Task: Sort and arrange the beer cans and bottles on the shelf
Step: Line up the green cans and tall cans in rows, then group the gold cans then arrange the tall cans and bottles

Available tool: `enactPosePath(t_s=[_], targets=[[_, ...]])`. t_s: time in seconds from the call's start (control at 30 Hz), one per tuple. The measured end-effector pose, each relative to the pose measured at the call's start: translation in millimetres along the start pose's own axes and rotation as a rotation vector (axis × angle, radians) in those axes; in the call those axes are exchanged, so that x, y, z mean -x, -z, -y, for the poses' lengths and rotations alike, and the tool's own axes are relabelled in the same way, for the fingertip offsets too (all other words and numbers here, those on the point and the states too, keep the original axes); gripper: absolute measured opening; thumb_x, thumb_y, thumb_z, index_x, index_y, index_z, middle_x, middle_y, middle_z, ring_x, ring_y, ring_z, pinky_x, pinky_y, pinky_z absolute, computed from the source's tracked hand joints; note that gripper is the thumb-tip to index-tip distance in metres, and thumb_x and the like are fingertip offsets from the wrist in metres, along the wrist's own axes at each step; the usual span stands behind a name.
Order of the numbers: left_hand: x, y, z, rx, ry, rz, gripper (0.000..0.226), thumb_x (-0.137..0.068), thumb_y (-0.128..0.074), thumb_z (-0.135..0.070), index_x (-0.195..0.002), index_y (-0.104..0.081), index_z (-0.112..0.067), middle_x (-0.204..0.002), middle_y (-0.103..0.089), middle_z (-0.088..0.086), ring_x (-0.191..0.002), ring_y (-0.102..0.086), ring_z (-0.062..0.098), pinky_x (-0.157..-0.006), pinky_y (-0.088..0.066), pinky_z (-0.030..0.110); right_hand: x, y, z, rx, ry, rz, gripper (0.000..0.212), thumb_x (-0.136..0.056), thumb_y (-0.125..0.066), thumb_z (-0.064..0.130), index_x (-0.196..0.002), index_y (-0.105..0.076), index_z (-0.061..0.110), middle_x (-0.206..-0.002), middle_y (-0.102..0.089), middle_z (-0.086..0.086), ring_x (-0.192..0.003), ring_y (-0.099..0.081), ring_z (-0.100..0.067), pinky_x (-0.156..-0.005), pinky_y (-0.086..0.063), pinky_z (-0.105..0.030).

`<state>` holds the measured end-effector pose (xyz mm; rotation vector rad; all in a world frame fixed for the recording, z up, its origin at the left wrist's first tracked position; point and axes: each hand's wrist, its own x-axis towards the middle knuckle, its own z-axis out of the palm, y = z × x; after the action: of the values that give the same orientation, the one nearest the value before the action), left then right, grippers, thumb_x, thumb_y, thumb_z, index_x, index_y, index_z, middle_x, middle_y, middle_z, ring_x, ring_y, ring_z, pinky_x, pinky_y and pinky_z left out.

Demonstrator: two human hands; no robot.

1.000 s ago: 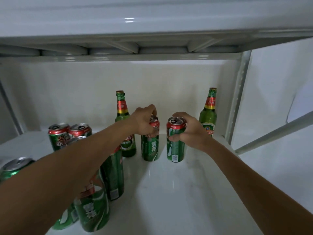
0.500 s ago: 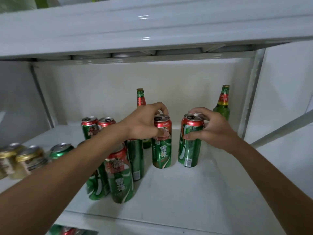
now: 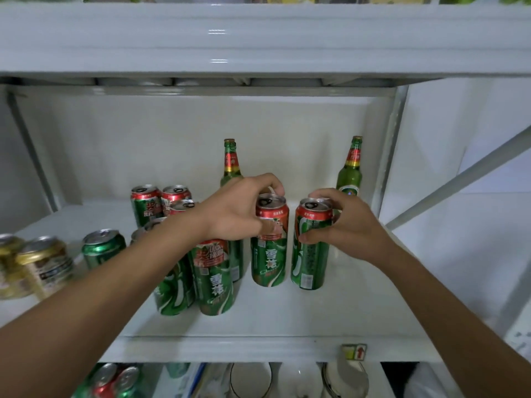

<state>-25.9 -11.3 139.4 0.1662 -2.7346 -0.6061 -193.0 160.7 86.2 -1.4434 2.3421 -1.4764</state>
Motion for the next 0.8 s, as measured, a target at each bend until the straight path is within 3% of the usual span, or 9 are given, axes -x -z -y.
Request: enactPosePath(t_s=[0.1, 0.4, 0.53, 0.7, 0.8], targets=[[7.4, -5.3, -5.3, -0.016, -0.006, 0.02, 0.048, -0.078, -0.088, -0.026, -0.114, -0.056, -0.03, -0.1, -0.072, -0.006, -0.088, -0.071, 0.011, -0.081, -0.06, 0.044, 8.9, -1.6, 1.1, 0.008, -0.01, -0.001, 0.067, -0.054, -0.099, 0.021, -0.111, -0.066, 0.033, -0.101, -0.071, 0.02, -0.088, -0.064, 0.011, -0.066, -0.046, -0.002], [16.0, -13.3, -0.7, -0.09, 0.058, 0.04, 0.041, -0.076, -0.087, -0.033, -0.098, -0.053, -0.029, -0.096, -0.071, -0.001, -0.087, -0.069, 0.019, -0.079, -0.059, 0.047, 19.4, -13.8, -0.5, -0.007, -0.026, 0.042, 0.07, -0.054, -0.098, 0.023, -0.114, -0.064, 0.033, -0.105, -0.07, 0.017, -0.099, -0.065, 0.0, -0.079, -0.052, -0.02], [14.8, -12.1, 1.4, -0.143, 0.053, 0.095, 0.041, -0.079, -0.084, -0.037, -0.099, -0.05, -0.026, -0.094, -0.068, 0.001, -0.084, -0.067, 0.021, -0.077, -0.058, 0.049, 18.3, -18.3, 0.5, 0.028, -0.027, 0.036, 0.07, -0.054, -0.098, 0.027, -0.114, -0.063, 0.035, -0.107, -0.07, 0.017, -0.1, -0.065, -0.002, -0.084, -0.056, -0.026], [11.5, -6.8, -2.4, -0.248, 0.047, 0.195, 0.041, -0.086, -0.079, -0.032, -0.103, -0.042, -0.024, -0.095, -0.058, -0.002, -0.084, -0.059, 0.017, -0.071, -0.052, 0.039, 21.1, -28.1, 4.6, 0.069, -0.019, 0.017, 0.075, -0.058, -0.097, 0.032, -0.123, -0.06, 0.034, -0.109, -0.069, 0.017, -0.096, -0.065, 0.0, -0.086, -0.055, -0.024], [7.5, -4.1, -7.1, -0.31, 0.041, 0.247, 0.044, -0.087, -0.078, -0.032, -0.105, -0.04, -0.023, -0.096, -0.057, 0.0, -0.084, -0.059, 0.016, -0.075, -0.056, 0.044, 22.9, -31.5, 4.3, 0.057, -0.014, 0.03, 0.074, -0.06, -0.096, 0.037, -0.124, -0.058, 0.035, -0.109, -0.07, 0.016, -0.097, -0.067, -0.001, -0.089, -0.057, -0.027]])
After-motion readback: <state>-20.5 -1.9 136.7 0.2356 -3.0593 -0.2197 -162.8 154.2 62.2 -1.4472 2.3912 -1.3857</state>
